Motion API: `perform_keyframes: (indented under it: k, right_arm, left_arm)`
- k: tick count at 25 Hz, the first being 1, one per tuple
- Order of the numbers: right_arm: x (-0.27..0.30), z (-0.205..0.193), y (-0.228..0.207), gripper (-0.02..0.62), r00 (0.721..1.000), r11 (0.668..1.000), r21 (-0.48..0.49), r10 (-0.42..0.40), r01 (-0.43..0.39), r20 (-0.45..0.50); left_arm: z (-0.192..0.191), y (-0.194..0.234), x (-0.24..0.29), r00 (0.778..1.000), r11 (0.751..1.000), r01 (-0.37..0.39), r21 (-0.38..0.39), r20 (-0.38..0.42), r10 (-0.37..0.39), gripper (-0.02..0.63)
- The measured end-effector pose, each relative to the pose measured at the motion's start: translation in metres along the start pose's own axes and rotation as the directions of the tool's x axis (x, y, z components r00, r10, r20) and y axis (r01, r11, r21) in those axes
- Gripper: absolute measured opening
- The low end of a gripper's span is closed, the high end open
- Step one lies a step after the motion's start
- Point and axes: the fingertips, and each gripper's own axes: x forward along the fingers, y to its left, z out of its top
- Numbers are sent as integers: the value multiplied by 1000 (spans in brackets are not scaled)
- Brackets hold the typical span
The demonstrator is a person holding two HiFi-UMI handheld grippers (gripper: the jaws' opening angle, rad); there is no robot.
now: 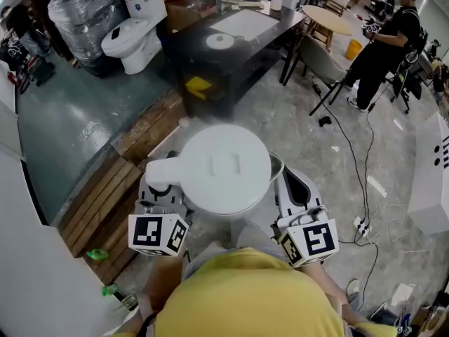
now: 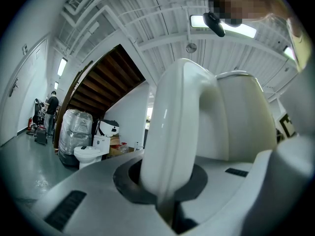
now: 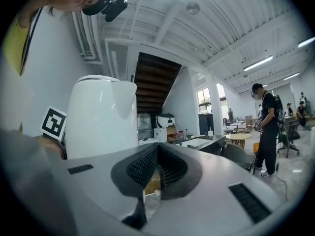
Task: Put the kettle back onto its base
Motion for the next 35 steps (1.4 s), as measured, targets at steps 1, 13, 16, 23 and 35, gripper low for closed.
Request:
perform_keyframes:
  k: [1, 13, 16, 23, 35]
  right_arm:
    - [7, 0, -4, 15, 1000, 1000, -1, 2, -2, 1]
    - [114, 5, -66, 15, 999, 999, 11, 33, -33, 3]
    - [143, 7, -85, 15, 999, 999, 15, 43, -43, 0]
    - [195, 11, -130, 15, 998, 998, 18, 65, -65, 2]
    - [253, 19, -171, 15, 996, 996, 18, 92, -92, 7]
  left_arm:
    - [0, 2, 6, 1000, 1000, -1, 1, 3, 1, 28]
    - [-5, 30, 114, 1000, 1000, -27, 0, 8, 27, 28]
    - [-3, 37, 147, 999, 999, -42, 3, 9, 42, 28]
    - [-1, 47, 211, 996, 996, -84, 16, 20, 83, 28]
    - [-5, 62, 278, 991, 991, -129, 14, 19, 129, 28]
